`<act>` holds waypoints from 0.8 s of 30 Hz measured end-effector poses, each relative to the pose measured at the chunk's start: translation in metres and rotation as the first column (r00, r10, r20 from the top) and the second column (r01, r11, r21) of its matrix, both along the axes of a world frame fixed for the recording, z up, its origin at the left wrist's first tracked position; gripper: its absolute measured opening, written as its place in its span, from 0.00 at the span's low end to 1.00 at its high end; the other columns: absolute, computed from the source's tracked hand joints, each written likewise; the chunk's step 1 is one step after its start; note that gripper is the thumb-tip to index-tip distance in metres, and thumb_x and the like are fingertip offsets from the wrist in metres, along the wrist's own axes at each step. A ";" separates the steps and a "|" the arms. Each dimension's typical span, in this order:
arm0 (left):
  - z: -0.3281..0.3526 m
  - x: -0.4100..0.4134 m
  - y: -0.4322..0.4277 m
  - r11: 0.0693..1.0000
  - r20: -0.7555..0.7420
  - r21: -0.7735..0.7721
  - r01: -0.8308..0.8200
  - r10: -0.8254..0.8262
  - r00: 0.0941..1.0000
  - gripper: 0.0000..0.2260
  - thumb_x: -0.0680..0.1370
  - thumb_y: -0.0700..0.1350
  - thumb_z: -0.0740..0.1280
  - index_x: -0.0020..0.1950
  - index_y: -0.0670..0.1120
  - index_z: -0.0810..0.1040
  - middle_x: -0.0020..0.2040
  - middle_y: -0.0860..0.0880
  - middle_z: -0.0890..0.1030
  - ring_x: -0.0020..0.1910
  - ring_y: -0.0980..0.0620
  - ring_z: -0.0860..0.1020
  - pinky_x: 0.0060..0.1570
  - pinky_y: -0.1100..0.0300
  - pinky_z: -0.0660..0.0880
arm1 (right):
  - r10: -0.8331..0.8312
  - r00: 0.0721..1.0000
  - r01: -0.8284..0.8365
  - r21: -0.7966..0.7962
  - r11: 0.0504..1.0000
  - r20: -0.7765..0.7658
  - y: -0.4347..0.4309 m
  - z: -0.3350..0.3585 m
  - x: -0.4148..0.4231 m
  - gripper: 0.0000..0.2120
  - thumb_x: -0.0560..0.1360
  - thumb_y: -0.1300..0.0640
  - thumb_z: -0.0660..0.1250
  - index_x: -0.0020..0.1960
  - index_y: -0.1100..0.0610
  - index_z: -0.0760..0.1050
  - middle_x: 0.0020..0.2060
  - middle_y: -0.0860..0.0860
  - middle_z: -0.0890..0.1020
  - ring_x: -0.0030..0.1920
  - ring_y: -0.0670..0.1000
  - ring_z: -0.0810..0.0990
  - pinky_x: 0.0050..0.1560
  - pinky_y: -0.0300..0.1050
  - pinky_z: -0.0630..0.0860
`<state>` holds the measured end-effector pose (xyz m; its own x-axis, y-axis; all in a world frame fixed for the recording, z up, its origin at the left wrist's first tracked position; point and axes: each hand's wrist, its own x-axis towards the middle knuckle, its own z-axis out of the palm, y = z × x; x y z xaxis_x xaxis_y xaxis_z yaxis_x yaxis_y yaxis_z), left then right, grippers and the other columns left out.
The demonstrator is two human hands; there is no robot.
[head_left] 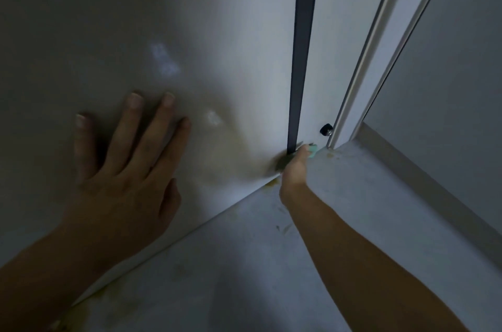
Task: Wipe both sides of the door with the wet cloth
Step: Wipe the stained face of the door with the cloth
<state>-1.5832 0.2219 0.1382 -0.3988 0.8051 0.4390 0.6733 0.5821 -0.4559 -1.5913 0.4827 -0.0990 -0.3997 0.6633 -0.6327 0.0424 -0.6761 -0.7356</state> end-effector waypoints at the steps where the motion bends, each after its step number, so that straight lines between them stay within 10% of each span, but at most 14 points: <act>1: -0.001 0.000 0.000 1.000 -0.001 0.001 -0.003 0.003 1.000 0.32 0.75 0.46 0.61 0.80 0.42 0.64 0.84 0.43 0.54 0.83 0.40 0.47 0.73 0.26 0.48 | -0.028 1.000 0.028 -0.006 1.000 0.011 0.001 -0.004 0.000 0.57 0.62 0.18 0.53 0.82 0.50 0.56 0.80 0.49 0.62 0.79 0.52 0.62 0.80 0.54 0.56; 8: 0.000 -0.002 0.000 1.000 -0.047 -0.030 -0.009 0.008 0.999 0.33 0.75 0.47 0.62 0.81 0.43 0.63 0.84 0.44 0.55 0.83 0.42 0.47 0.78 0.35 0.38 | -0.037 0.998 0.035 0.041 0.999 0.046 0.047 -0.003 0.002 0.32 0.83 0.36 0.53 0.79 0.56 0.64 0.75 0.56 0.70 0.73 0.59 0.71 0.74 0.56 0.68; 14: 0.014 0.007 -0.007 0.999 0.019 0.018 0.044 -0.044 0.999 0.32 0.74 0.44 0.65 0.78 0.39 0.67 0.82 0.41 0.59 0.83 0.42 0.54 0.79 0.37 0.45 | 0.121 0.986 -0.146 0.237 0.960 0.118 -0.067 0.021 0.007 0.50 0.68 0.26 0.50 0.83 0.52 0.50 0.81 0.54 0.58 0.80 0.54 0.59 0.80 0.58 0.54; 16: 0.021 0.013 -0.024 0.998 0.008 0.053 0.028 -0.028 1.000 0.31 0.74 0.43 0.65 0.77 0.38 0.69 0.82 0.38 0.59 0.82 0.40 0.56 0.79 0.36 0.48 | 0.189 0.975 -0.224 0.560 0.797 0.121 -0.113 0.059 0.022 0.45 0.75 0.32 0.48 0.83 0.56 0.43 0.83 0.55 0.48 0.82 0.53 0.49 0.81 0.57 0.49; 19: 0.034 0.019 -0.064 0.995 -0.021 0.093 -0.032 0.034 0.999 0.32 0.73 0.44 0.67 0.78 0.38 0.68 0.83 0.38 0.55 0.82 0.38 0.54 0.78 0.34 0.49 | 0.308 0.950 -0.146 0.951 0.272 0.058 -0.152 0.107 0.037 0.36 0.83 0.40 0.49 0.82 0.56 0.40 0.82 0.52 0.42 0.82 0.57 0.40 0.81 0.57 0.41; 21: 0.043 0.020 -0.092 0.989 -0.041 0.127 -0.072 0.077 0.996 0.33 0.73 0.45 0.67 0.78 0.39 0.67 0.83 0.38 0.53 0.83 0.38 0.52 0.78 0.34 0.50 | 0.356 0.929 -0.063 0.991 -0.118 0.101 -0.158 0.147 0.031 0.32 0.85 0.41 0.45 0.81 0.59 0.47 0.81 0.56 0.47 0.81 0.64 0.41 0.80 0.62 0.43; 24: 0.052 0.022 -0.124 0.969 -0.069 0.208 -0.136 0.153 0.986 0.34 0.74 0.46 0.66 0.79 0.38 0.65 0.83 0.37 0.52 0.83 0.37 0.51 0.78 0.33 0.49 | 0.373 0.927 0.136 0.891 -0.433 0.040 -0.152 0.230 0.018 0.30 0.84 0.43 0.49 0.79 0.60 0.56 0.78 0.62 0.57 0.79 0.67 0.48 0.78 0.67 0.44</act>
<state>-1.5609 0.0978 0.1904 -0.4593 0.6332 0.6230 0.5397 0.7559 -0.3705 -1.5735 0.3306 0.1305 -0.5014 0.0832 0.8612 -0.3094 0.9123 -0.2682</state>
